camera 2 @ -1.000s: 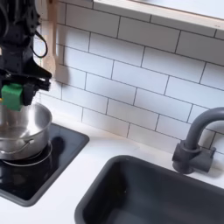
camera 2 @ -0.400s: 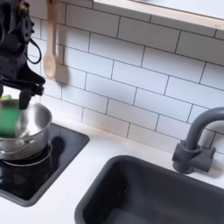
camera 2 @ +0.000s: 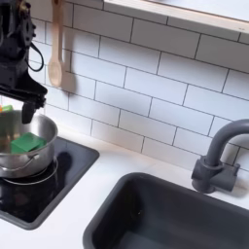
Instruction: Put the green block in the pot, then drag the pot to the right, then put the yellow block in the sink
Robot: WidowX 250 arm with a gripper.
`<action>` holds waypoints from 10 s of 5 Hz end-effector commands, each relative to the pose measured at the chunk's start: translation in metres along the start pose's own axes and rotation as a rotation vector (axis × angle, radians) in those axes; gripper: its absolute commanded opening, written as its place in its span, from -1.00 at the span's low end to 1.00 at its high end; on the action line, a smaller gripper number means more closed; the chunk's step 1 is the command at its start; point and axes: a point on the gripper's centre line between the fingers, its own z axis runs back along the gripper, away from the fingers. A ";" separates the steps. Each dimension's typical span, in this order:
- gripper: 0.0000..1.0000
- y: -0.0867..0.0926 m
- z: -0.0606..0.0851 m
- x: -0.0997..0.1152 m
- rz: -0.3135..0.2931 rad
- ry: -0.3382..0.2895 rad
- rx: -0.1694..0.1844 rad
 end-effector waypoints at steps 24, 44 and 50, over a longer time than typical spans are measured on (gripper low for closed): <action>1.00 -0.055 -0.002 -0.039 -0.228 0.122 -0.251; 1.00 0.108 -0.006 -0.063 0.317 0.067 0.075; 1.00 0.119 -0.033 -0.054 0.337 0.062 0.114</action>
